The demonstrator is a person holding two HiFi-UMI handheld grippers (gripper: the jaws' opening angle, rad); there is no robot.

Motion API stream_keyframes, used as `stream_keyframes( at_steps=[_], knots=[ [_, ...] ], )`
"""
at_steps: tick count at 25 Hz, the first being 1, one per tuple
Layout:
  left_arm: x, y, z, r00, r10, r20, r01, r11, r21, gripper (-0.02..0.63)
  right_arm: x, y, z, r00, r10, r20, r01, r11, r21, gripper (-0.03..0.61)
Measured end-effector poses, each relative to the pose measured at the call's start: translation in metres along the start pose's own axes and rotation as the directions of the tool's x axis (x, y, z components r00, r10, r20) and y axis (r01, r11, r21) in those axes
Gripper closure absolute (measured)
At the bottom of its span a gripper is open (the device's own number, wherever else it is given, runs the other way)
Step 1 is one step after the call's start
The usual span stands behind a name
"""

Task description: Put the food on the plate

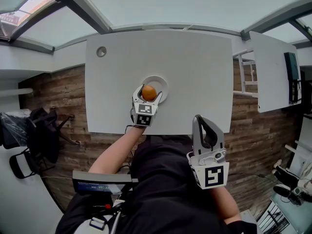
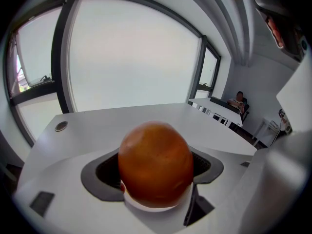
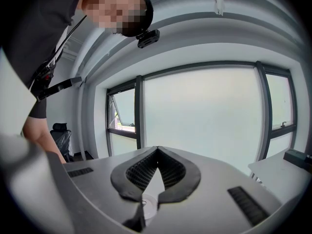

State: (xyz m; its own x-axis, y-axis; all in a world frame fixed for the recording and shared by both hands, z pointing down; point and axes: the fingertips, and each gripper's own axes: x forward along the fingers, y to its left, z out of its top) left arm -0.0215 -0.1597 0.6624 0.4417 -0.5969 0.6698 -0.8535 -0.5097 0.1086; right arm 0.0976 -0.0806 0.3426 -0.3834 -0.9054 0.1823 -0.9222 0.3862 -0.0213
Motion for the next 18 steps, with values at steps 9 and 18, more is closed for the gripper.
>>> stream_keyframes(
  at_steps=[9,18],
  knots=[
    [0.008,0.004,-0.020,1.000,0.001,-0.027,-0.001,1.000,-0.005,0.261,0.003,0.002,-0.001,1.000,0.017,-0.017,-0.017,1.000,0.000,0.581],
    [0.016,-0.002,-0.030,0.996,-0.033,-0.080,0.031,0.999,-0.027,0.261,0.000,0.001,0.001,1.000,0.008,-0.007,-0.008,1.000,-0.003,0.580]
  ],
)
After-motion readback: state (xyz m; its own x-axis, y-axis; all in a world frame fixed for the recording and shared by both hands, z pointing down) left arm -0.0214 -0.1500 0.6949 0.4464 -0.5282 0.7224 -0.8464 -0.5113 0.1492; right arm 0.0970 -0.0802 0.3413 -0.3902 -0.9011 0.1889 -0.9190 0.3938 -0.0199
